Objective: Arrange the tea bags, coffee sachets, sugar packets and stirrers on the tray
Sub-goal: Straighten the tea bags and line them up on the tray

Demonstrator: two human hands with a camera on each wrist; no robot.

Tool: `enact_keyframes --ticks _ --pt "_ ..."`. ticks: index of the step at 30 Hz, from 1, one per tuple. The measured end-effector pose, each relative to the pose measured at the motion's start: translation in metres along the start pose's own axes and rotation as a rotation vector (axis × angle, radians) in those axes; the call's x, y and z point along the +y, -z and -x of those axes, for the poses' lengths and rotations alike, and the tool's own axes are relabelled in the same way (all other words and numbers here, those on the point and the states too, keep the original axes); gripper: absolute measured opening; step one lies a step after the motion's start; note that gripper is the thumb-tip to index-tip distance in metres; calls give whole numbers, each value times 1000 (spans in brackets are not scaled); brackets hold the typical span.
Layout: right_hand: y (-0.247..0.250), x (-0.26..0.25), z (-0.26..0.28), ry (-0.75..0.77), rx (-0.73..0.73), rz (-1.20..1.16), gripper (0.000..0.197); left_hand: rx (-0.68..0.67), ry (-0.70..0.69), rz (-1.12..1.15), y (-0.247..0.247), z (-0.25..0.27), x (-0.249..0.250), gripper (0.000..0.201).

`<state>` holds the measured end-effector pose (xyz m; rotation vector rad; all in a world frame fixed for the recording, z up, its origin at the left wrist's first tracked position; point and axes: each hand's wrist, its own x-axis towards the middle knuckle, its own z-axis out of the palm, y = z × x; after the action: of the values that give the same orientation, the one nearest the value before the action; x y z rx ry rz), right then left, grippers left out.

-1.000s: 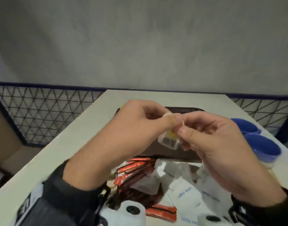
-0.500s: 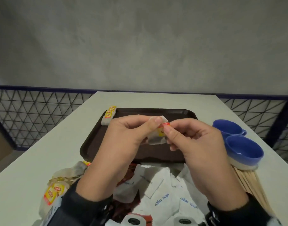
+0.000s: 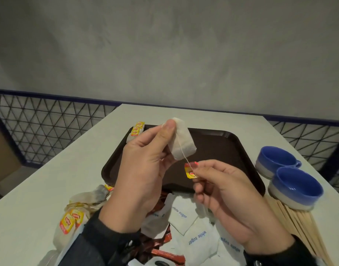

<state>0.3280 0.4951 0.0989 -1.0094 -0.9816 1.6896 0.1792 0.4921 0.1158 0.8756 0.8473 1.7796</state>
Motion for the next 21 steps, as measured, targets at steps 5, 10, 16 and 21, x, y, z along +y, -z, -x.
enact_keyframes --ticks 5,10,16,21 --pt "4 -3 -6 1 82 -164 16 -102 127 -65 1 3 -1 22" --pt "9 -13 1 25 -40 -315 29 -239 188 -204 -1 8 -7 34" --pt "13 -20 7 49 -132 -248 19 -332 226 -213 0 11 -5 50" --pt "16 -26 13 88 -154 -195 22 -434 192 -222 7 9 -4 18"
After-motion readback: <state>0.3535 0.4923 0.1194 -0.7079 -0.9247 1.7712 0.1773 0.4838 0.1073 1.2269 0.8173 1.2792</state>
